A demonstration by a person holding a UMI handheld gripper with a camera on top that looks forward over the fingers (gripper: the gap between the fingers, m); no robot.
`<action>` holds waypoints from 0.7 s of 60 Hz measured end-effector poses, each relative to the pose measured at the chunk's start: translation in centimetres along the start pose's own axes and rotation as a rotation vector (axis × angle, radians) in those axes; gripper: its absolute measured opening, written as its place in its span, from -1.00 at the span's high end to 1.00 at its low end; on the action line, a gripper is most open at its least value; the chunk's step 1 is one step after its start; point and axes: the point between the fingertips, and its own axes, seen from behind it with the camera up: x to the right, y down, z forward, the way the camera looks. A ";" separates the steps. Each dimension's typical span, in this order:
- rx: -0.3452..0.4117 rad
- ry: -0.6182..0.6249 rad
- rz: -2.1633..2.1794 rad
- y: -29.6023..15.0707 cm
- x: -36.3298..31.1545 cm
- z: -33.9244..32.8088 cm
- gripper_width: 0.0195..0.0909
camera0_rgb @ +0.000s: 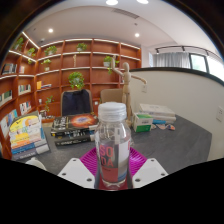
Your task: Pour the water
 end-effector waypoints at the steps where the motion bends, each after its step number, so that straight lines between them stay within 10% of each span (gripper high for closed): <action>1: 0.006 -0.001 0.004 -0.1 0.0 0.1 0.39; 12: -0.011 0.005 0.010 0.8 0.2 -0.4 0.03; 21: -0.068 -0.004 -0.001 1.7 -0.2 -2.5 -0.98; 42: -0.242 -0.149 0.062 -2.1 -3.5 -13.4 -0.95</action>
